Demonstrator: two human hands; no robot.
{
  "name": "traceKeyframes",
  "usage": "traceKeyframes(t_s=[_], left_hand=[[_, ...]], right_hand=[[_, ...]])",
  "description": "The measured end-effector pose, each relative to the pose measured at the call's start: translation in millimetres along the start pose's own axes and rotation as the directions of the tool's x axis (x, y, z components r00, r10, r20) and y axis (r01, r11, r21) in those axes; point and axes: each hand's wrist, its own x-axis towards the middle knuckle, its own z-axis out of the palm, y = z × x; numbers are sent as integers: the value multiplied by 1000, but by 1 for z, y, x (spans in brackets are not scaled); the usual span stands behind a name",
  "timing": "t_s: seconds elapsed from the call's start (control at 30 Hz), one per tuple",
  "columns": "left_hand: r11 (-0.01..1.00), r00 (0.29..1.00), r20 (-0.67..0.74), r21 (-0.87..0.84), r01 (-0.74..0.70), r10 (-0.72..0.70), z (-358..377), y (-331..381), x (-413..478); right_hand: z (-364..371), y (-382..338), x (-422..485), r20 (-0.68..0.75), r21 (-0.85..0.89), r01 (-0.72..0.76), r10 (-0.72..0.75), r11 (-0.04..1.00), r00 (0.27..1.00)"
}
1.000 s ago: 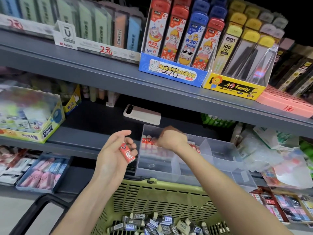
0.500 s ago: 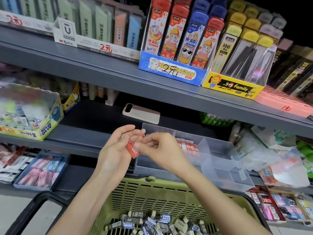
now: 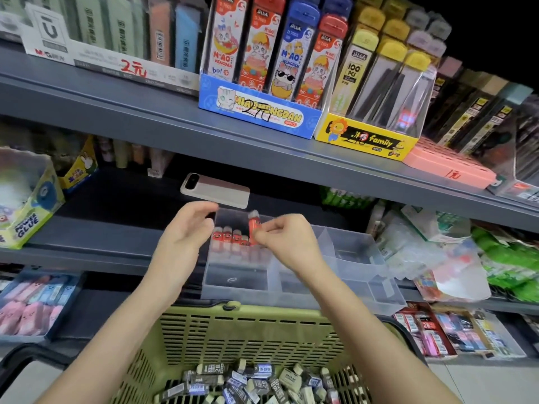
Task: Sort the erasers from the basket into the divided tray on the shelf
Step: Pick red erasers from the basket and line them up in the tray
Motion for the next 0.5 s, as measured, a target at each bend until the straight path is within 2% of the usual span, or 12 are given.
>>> traceKeyframes(t_s=[0.1,0.17,0.3,0.5], left_hand=[[982,999,5,187,32,-34,-2,-14,4],[961,997,50,276,35,-51,2,-21,1],[909,994,111,415,-37,-10,7,-26,-5],[914,993,116,406,-18,-32,5,-25,-4]], right_hand=[[4,4,20,17,-308,-107,118,945,993],[12,3,28,48,-443,-112,149,889,988],[25,-4,38,77,-588,-89,166,804,983],[23,-12,42,173,-641,-61,221,765,960]])
